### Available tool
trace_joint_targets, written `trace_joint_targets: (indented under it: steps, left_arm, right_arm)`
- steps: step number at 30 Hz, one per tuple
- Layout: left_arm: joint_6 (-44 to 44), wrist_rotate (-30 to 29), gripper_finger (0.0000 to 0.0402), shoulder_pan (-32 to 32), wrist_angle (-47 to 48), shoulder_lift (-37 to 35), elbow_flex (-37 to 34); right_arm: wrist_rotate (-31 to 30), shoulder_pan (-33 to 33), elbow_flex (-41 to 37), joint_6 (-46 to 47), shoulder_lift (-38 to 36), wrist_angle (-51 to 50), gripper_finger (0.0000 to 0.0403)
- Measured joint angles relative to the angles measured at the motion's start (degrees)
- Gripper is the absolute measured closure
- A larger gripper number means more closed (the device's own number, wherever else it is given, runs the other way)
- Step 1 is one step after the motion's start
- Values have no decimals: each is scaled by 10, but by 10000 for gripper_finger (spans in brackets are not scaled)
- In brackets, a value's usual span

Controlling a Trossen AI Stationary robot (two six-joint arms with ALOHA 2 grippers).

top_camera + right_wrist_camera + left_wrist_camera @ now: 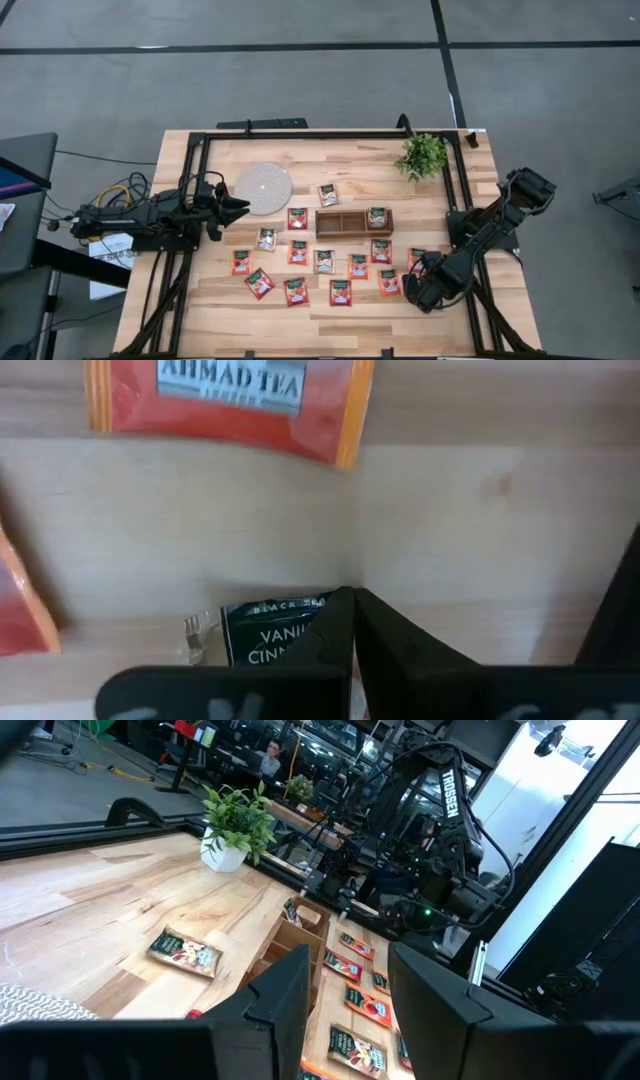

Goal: Pick & Place Tea
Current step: Put the yellow tea bag into the right section of the wooden organizer

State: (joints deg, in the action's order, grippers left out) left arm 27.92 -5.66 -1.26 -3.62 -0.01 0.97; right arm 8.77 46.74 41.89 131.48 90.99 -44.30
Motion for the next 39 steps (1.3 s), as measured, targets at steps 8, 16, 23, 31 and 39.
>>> trace_joint_targets:
  steps: [8,16,23,31,39]
  left_arm:
    - [0,0,273,0,0,0,0]
    - [0,0,273,0,0,0,0]
    - [0,0,273,0,-1,0,0]
    - [0,0,273,0,-1,0,0]
    - [0,0,273,0,-1,0,0]
  right_arm:
    - [-23,1,73,-14,4,-119,403]
    - [-41,0,147,-15,3,-196,403]
    - [-156,-21,233,-26,2,-306,403]
    - [-371,-105,299,-103,1,-400,403]
    - [-502,-209,302,-199,2,-405,403]
